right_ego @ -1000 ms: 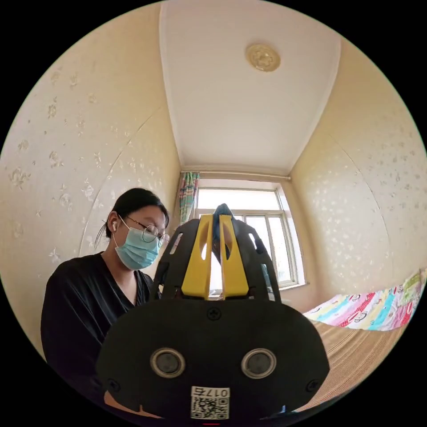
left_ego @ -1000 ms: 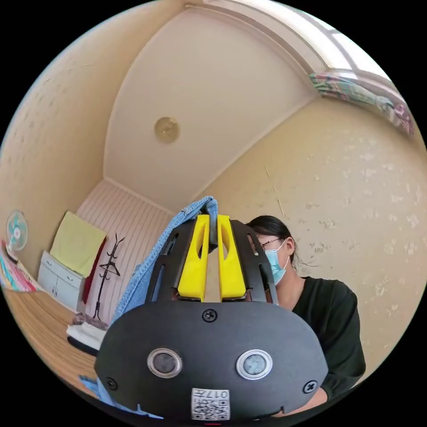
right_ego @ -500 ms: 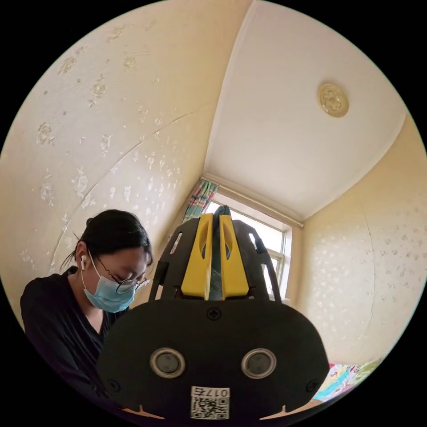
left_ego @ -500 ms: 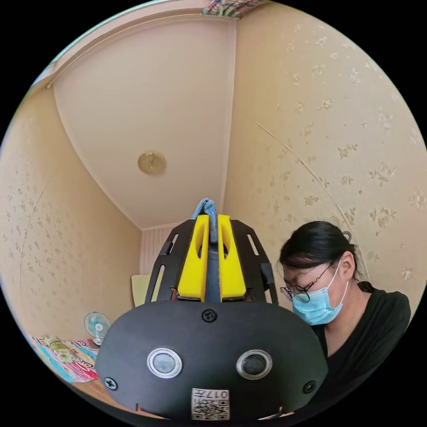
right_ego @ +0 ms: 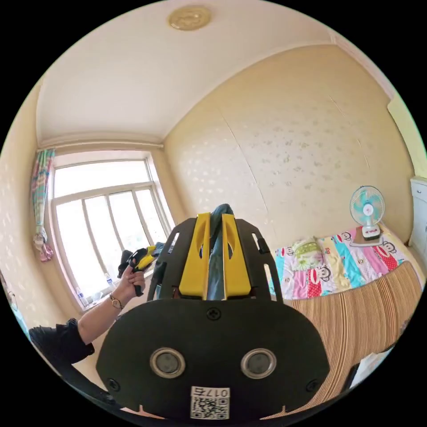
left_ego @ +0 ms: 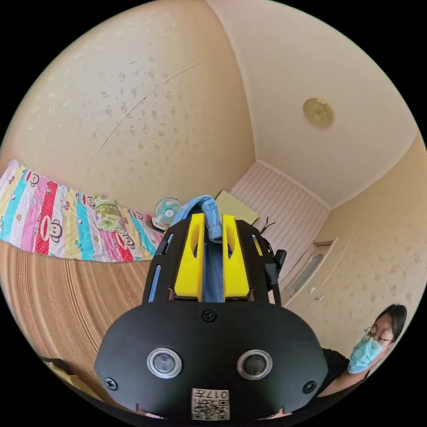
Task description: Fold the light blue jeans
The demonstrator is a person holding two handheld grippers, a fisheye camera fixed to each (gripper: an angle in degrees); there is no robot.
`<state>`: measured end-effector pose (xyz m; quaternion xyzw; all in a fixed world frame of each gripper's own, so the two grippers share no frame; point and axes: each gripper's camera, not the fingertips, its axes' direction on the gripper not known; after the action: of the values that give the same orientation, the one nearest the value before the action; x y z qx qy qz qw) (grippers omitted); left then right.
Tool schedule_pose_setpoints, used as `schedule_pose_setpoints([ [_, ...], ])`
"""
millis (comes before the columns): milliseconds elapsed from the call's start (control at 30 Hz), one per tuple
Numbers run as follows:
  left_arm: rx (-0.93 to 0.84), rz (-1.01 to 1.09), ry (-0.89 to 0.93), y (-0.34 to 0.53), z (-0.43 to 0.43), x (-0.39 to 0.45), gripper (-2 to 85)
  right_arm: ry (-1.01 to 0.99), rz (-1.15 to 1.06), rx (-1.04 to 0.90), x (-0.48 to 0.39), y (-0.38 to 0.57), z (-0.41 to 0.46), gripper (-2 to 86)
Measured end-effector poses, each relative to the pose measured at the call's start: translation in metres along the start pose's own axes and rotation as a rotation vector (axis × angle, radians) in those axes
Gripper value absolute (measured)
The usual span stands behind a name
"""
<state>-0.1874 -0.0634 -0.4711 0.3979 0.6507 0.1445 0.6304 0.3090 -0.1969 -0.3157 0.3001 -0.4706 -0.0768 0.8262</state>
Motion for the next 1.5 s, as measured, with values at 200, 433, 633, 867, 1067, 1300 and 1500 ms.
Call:
schedule_pose_setpoints([
  [200, -0.362, 0.136, -0.182, 0.171, 0.065, -0.076, 9.1, 0.151, -0.232, -0.338, 0.025, 0.161, 0.105, 7.8],
  [433, -0.607, -0.111, -0.257, 0.437, 0.057, -0.109, 9.1, -0.136, -0.052, -0.739, 0.034, 0.403, 0.163, 7.8],
  [633, -0.55, -0.28, -0.531, 0.56, 0.03, -0.052, 12.6, -0.29, 0.142, -0.833, 0.005, 0.502, 0.161, 7.6],
  [867, -0.46, -0.297, -0.7, 0.552, -0.005, -0.049, 11.0, -0.301, 0.289, -0.798, 0.03, 0.51, 0.131, 7.2],
  [1067, -0.477, -0.36, -0.72, 0.552, -0.011, -0.079, 7.6, -0.337, 0.316, -0.789, 0.05, 0.49, 0.133, 6.6],
  [1300, -0.352, -0.366, -0.06, 0.528, -0.1, -0.094, 3.1, -0.374, 0.296, -0.817, 0.062, 0.472, 0.141, 6.1],
  [1500, -0.614, -0.46, -0.4, 0.526, -0.153, -0.124, 1.9, -0.353, 0.346, -0.855, 0.078, 0.471, 0.158, 7.6],
])
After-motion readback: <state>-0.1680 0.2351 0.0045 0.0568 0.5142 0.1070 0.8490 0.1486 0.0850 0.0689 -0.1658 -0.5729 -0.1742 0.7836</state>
